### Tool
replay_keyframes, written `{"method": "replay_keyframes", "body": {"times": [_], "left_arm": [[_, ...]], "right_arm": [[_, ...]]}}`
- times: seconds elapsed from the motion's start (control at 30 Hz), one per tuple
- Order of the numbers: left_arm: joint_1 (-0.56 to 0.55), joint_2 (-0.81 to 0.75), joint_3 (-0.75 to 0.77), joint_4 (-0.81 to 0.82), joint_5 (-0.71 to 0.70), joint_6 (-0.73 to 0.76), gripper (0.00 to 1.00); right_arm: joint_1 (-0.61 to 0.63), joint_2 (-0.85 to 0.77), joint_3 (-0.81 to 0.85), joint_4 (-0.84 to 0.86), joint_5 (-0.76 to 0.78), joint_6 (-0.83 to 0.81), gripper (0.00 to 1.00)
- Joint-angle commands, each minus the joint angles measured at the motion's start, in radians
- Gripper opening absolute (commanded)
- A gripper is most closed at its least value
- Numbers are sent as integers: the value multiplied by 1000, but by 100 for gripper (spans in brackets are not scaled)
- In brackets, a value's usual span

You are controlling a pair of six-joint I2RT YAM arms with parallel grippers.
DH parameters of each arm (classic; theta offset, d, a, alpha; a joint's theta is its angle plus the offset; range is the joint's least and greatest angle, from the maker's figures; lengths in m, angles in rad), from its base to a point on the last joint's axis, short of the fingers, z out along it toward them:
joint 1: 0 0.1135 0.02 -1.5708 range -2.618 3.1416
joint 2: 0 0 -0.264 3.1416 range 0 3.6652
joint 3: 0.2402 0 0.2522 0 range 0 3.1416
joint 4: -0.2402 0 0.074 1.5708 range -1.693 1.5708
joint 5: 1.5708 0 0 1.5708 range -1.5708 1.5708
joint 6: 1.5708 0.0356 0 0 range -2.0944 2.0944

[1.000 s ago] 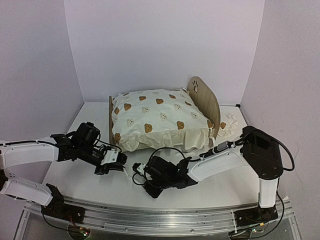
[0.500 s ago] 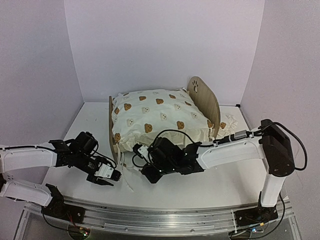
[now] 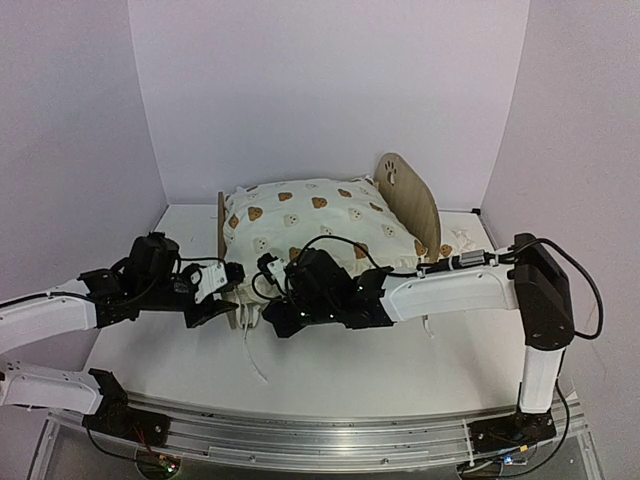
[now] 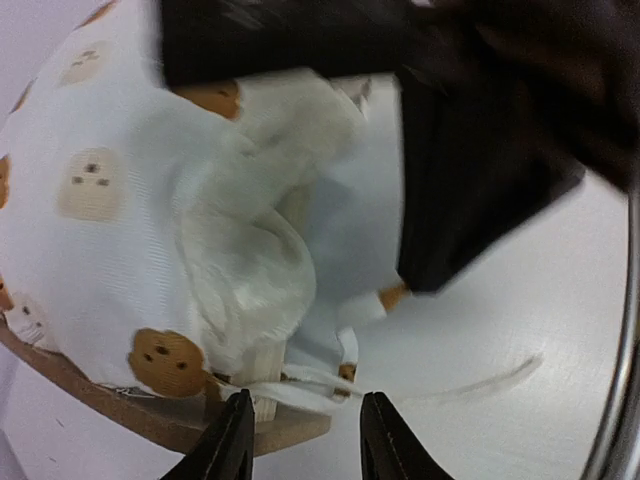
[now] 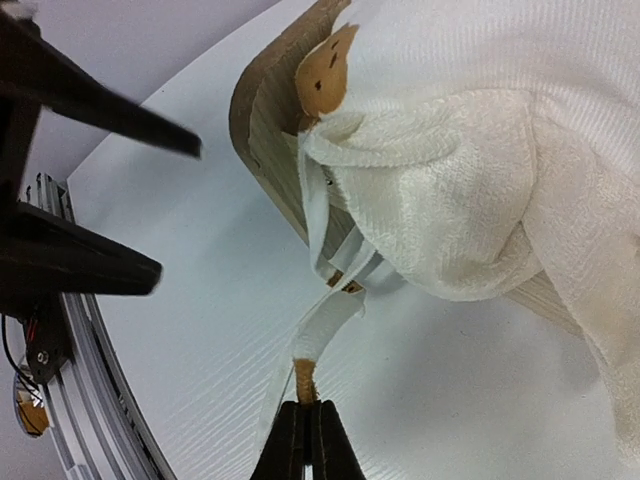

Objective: Set up the pet bed

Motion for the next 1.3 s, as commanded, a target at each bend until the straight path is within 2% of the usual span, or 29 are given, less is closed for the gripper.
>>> {"method": "replay_keyframes", "body": {"times": [0.0, 0.07, 0.13, 0.37, 0.47, 0.57, 0.73, 0.8, 1.0, 1.17, 1.27], "left_arm": [[2, -14, 121, -50, 8, -739, 37], [-1, -20, 60, 17, 25, -911, 36], [-11, -6, -16, 93, -6, -996, 33], [-41, 131, -140, 307, -81, -1084, 29], [-41, 146, -166, 335, -132, -1107, 27], [-33, 174, -163, 343, -259, -1091, 26], [103, 234, -125, 370, -277, -982, 27], [182, 255, -102, 363, -236, -959, 25], [268, 281, -80, 408, -217, -827, 21], [309, 289, -76, 375, -74, -827, 22], [307, 299, -78, 375, 16, -882, 25]], "right_arm": [[2, -20, -30, 100, 60, 80, 0], [2, -23, -57, 146, 59, 92, 0], [2, -8, -49, 157, 43, 91, 0], [-6, 75, 20, 197, 12, 92, 0], [-28, 112, 50, 211, -1, 103, 0], [-45, 150, 79, 222, -22, 105, 0], [-56, 232, 171, 223, -69, 92, 0], [-61, 272, 220, 223, -85, 91, 0], [-75, 375, 353, 226, -87, 78, 0], [-80, 466, 471, 227, -152, 103, 0], [-79, 466, 464, 237, -158, 123, 0]]}}
